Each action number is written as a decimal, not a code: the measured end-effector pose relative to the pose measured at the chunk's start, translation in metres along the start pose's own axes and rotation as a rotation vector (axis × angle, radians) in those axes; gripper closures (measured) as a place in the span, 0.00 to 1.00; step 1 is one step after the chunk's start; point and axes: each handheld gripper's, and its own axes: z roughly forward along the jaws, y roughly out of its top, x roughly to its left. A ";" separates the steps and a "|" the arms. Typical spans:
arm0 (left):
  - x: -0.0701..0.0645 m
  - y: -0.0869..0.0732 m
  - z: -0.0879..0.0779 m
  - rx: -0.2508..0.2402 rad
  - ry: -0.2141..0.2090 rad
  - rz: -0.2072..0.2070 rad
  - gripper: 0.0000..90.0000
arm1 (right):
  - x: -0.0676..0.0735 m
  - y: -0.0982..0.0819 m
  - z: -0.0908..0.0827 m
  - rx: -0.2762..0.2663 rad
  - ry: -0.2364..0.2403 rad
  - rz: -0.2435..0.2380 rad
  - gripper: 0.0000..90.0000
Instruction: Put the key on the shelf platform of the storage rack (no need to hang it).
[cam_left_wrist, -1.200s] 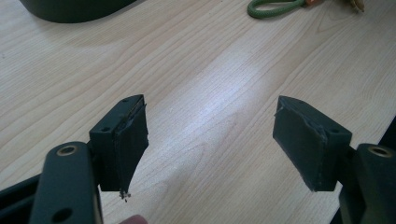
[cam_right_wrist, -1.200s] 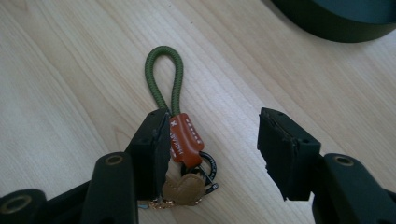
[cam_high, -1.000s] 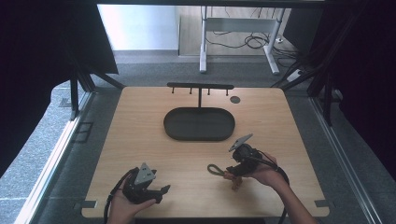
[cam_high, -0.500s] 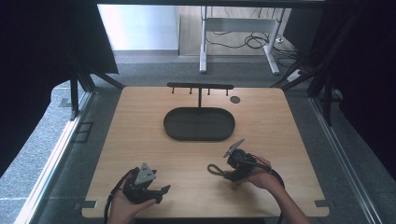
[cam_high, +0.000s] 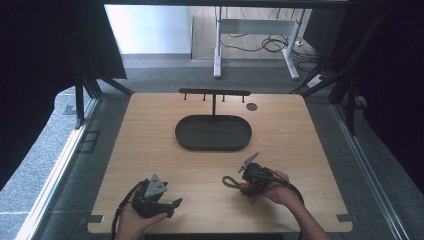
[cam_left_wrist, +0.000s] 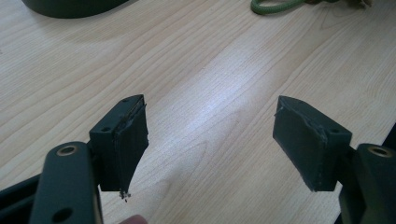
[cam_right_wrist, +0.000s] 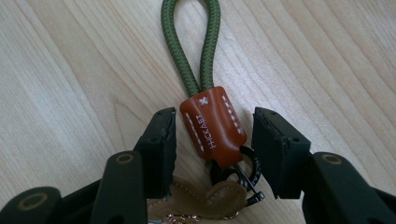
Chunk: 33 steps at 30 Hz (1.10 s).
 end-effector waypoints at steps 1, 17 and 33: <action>0.000 0.000 0.000 0.000 0.000 0.000 0.30 | 0.001 0.000 0.001 0.010 -0.001 -0.003 0.60; -0.001 0.000 0.000 -0.002 0.001 0.000 0.30 | -0.004 -0.003 0.000 0.016 0.010 0.014 0.74; -0.001 0.000 0.000 -0.003 0.000 0.003 0.30 | -0.009 0.003 -0.030 -0.031 0.005 0.016 0.74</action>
